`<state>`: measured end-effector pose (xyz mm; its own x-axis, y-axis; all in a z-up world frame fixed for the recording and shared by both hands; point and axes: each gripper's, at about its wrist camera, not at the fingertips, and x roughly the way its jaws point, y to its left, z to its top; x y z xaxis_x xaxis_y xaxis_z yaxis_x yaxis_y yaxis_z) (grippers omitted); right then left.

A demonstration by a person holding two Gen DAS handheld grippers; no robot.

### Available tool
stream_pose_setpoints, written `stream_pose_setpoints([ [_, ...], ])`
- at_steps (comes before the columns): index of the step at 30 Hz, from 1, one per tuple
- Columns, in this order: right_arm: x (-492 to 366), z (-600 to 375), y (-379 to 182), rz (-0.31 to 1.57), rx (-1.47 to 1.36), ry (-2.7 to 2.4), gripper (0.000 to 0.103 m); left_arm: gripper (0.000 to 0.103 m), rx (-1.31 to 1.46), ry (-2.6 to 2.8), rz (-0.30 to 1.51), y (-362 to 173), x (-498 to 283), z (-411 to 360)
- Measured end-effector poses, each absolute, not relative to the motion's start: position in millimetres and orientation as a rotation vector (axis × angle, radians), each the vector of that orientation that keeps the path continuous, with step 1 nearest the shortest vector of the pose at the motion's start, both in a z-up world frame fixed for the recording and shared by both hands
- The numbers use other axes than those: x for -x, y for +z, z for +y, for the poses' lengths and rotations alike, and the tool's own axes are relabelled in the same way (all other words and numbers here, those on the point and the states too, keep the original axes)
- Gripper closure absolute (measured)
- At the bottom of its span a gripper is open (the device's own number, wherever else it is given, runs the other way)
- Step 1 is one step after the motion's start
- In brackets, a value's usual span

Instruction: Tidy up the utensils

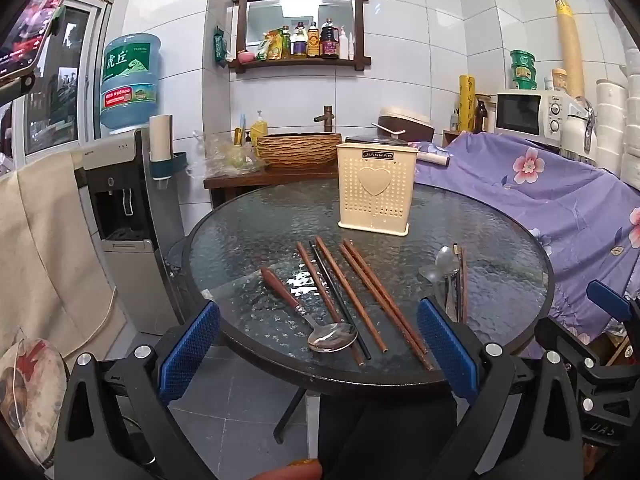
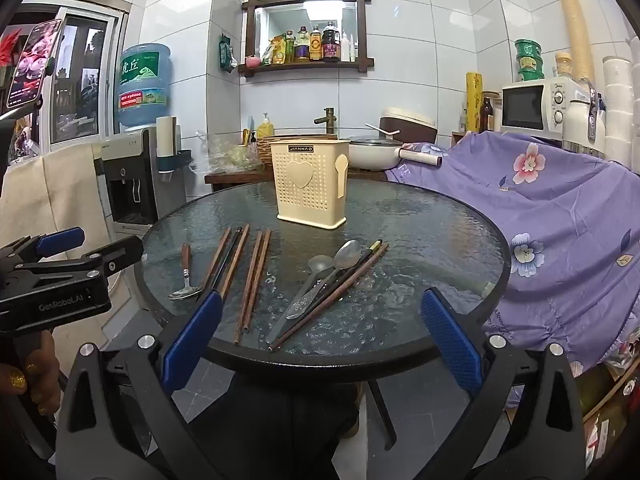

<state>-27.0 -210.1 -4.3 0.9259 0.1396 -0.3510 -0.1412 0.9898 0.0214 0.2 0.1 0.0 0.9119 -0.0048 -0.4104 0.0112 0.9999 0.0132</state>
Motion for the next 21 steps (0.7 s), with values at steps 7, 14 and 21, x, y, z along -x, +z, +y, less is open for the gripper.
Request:
stream_pose_setpoints([
  [7, 26.0, -210.0, -4.6, 0.368, 0.007, 0.145, 0.005, 0.006, -0.028, 0.009, 0.432, -1.6, -6.2, -6.5],
  [14, 26.0, -210.2, -5.1, 0.368, 0.006, 0.144, 0.005, 0.006, -0.024, 0.027, 0.413, -1.2, 1.0, 0.8],
  [21, 25.9, -210.4, -5.2, 0.370, 0.005, 0.146, 0.005, 0.006, -0.034, 0.034, 0.411, -0.4, 0.9, 0.0],
])
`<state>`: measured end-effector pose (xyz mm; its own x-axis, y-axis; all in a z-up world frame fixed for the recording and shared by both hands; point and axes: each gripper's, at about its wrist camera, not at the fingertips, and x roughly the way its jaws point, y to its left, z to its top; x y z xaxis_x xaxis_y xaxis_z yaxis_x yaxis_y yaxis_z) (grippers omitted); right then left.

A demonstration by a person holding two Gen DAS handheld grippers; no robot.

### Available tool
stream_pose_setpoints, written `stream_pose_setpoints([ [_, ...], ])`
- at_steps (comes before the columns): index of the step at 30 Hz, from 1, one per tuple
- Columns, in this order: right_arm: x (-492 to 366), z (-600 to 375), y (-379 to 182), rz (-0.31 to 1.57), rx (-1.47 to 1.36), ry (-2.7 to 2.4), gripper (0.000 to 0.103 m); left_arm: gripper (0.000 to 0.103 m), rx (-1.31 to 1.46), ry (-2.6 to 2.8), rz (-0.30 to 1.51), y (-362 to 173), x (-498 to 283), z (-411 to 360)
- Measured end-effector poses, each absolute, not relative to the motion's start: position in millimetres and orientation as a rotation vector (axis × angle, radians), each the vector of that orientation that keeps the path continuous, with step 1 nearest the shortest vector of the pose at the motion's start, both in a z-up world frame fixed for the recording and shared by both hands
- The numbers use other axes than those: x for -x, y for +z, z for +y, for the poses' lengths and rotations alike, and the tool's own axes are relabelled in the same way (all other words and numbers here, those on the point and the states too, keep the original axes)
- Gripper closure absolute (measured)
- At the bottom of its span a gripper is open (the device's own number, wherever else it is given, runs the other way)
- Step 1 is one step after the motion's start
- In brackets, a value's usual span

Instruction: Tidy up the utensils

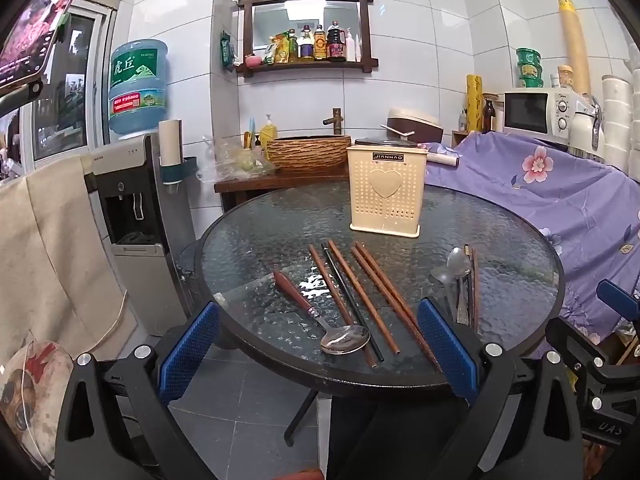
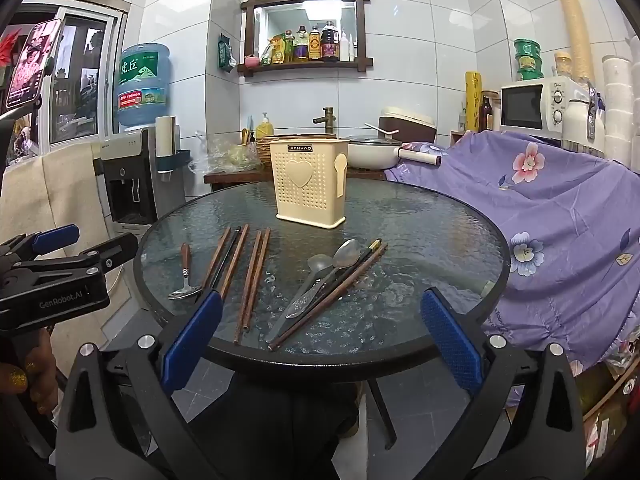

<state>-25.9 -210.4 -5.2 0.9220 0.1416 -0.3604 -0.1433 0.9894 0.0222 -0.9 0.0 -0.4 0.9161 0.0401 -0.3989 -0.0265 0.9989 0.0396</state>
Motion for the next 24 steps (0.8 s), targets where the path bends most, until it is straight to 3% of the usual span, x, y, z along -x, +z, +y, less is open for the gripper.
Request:
stream_pose_setpoints([
  [24, 26.4, -209.6, -5.7, 0.372, 0.006, 0.147, 0.005, 0.006, -0.026, 0.013, 0.422, -1.9, -0.1, 0.5],
])
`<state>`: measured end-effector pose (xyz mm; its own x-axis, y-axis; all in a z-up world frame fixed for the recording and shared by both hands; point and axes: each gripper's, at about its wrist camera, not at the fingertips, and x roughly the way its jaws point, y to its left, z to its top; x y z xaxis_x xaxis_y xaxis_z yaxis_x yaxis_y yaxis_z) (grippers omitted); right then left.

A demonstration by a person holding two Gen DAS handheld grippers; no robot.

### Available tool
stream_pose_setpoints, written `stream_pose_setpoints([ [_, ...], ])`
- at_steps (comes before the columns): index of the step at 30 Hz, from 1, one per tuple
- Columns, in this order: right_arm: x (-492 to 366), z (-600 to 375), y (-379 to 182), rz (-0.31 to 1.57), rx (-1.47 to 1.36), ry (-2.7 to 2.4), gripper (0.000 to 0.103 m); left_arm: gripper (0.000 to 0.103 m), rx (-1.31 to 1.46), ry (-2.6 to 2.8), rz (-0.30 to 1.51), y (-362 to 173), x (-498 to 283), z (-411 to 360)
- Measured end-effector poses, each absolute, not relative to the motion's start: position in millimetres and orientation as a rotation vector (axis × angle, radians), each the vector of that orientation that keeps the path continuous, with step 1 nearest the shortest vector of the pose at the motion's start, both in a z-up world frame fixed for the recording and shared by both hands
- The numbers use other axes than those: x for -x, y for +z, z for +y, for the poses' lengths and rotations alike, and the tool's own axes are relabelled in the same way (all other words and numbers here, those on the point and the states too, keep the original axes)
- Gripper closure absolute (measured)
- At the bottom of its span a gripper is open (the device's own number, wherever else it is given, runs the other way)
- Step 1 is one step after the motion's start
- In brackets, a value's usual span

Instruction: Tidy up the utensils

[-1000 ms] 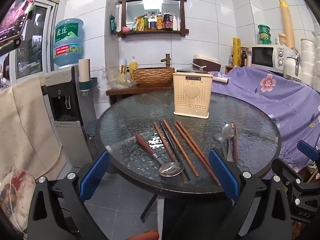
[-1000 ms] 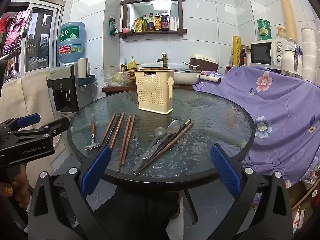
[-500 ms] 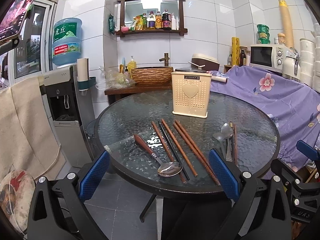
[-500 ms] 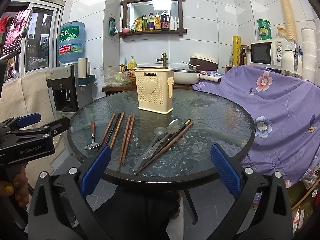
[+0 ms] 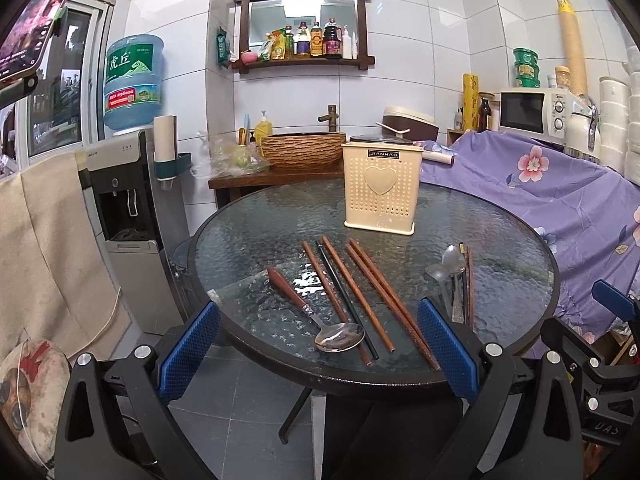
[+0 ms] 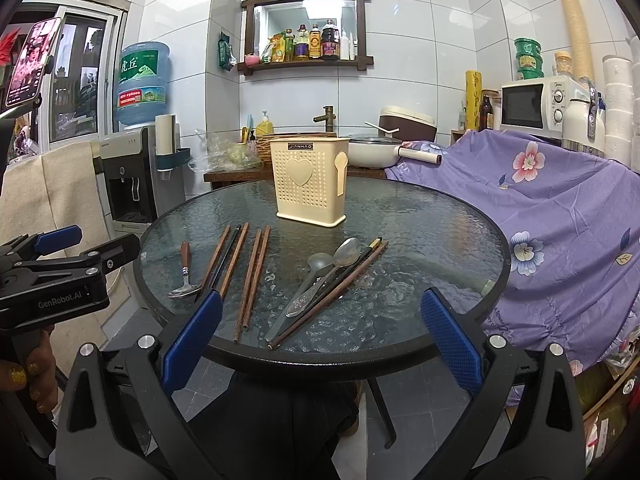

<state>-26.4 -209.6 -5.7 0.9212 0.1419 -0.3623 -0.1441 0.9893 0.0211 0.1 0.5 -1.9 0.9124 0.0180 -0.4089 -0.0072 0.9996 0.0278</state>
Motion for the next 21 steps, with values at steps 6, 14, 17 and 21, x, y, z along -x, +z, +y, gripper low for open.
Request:
stream_pose_setpoints([
  [6, 27.3, -209.5, -5.2, 0.373, 0.005, 0.146, 0.005, 0.006, -0.023, 0.010, 0.423, -1.8, -0.2, 0.5],
  [14, 23.1, -210.6, -6.6, 0.371, 0.007, 0.145, 0.005, 0.006, -0.021, 0.008, 0.426, -1.8, -0.9, 1.2],
  [17, 23.2, -210.5, -6.4, 0.372, 0.008, 0.145, 0.005, 0.006, -0.023, 0.009, 0.425, -2.0, -0.8, 1.1],
  [21, 23.4, -210.3, -5.8, 0.371, 0.007, 0.146, 0.005, 0.006, -0.021, 0.008, 0.425, -2.1, -0.8, 1.0],
])
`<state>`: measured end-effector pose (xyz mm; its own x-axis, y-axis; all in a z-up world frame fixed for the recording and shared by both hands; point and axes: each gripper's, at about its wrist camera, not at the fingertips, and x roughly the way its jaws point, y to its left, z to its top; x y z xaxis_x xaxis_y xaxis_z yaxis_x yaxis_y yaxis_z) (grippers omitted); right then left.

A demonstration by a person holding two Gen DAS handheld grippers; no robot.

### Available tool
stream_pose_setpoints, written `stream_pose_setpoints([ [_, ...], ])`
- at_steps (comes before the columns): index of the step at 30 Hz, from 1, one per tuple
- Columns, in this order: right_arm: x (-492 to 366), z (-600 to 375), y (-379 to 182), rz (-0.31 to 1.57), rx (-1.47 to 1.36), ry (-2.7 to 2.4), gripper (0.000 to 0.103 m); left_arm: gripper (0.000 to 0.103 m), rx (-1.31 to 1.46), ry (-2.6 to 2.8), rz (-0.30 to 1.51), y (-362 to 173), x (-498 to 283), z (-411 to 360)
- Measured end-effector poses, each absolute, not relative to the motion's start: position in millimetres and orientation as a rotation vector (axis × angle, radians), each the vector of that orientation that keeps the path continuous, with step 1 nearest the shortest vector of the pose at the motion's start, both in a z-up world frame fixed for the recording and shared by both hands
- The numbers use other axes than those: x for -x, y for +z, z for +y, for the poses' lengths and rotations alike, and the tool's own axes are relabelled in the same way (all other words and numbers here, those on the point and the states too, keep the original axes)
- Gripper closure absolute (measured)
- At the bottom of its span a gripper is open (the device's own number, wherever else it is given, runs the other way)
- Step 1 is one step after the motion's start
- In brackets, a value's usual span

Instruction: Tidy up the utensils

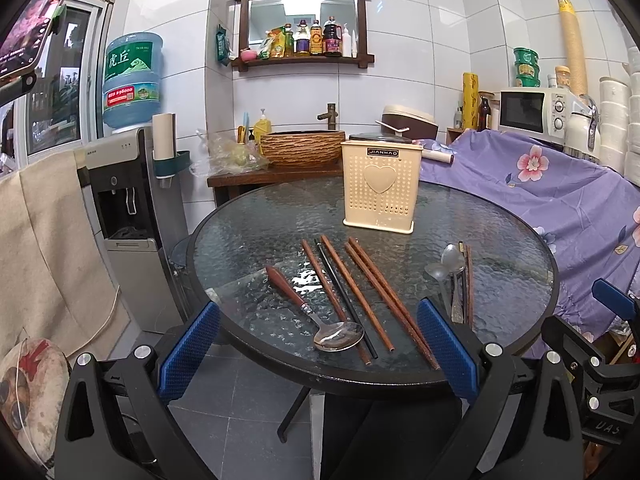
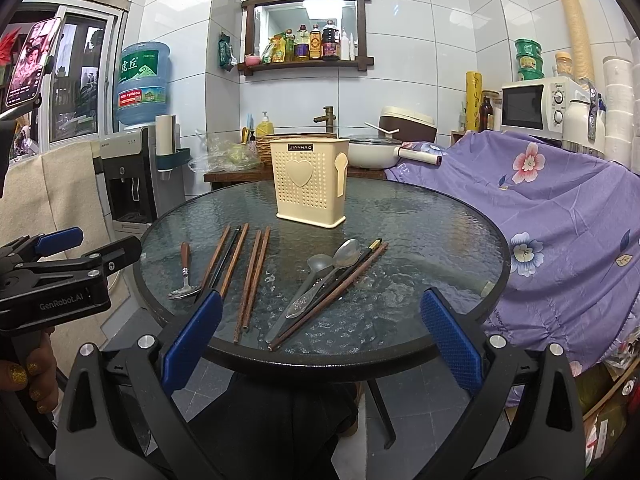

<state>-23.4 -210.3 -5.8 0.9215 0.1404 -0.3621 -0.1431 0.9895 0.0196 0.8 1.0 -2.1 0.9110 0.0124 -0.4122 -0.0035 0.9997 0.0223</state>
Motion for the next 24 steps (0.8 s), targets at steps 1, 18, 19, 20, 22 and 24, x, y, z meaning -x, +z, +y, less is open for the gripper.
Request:
stream_pose_setpoints([
  [1, 23.2, -210.3, -6.1, 0.371, 0.007, 0.145, 0.005, 0.006, -0.021, 0.008, 0.425, -2.2, -0.8, 1.0],
  [18, 23.0, -210.0, -7.0, 0.373, 0.007, 0.146, 0.005, 0.006, -0.022, 0.010, 0.427, -3.2, -0.5, 1.2],
  [19, 22.9, -209.8, -7.3, 0.373, 0.007, 0.145, 0.005, 0.006, -0.022, 0.010, 0.428, -2.8, -0.8, 1.3],
  [20, 23.1, -209.8, -6.8, 0.373, 0.007, 0.146, 0.005, 0.006, -0.022, 0.010, 0.428, -2.8, -0.9, 1.3],
  [22, 23.1, -209.5, -6.8, 0.374, 0.006, 0.146, 0.005, 0.006, -0.023, 0.010, 0.431, -4.1, -0.4, 1.3],
  [24, 22.8, -210.0, -8.0, 0.374, 0.006, 0.146, 0.005, 0.006, -0.023, 0.009, 0.432, -5.4, 0.9, 1.3],
])
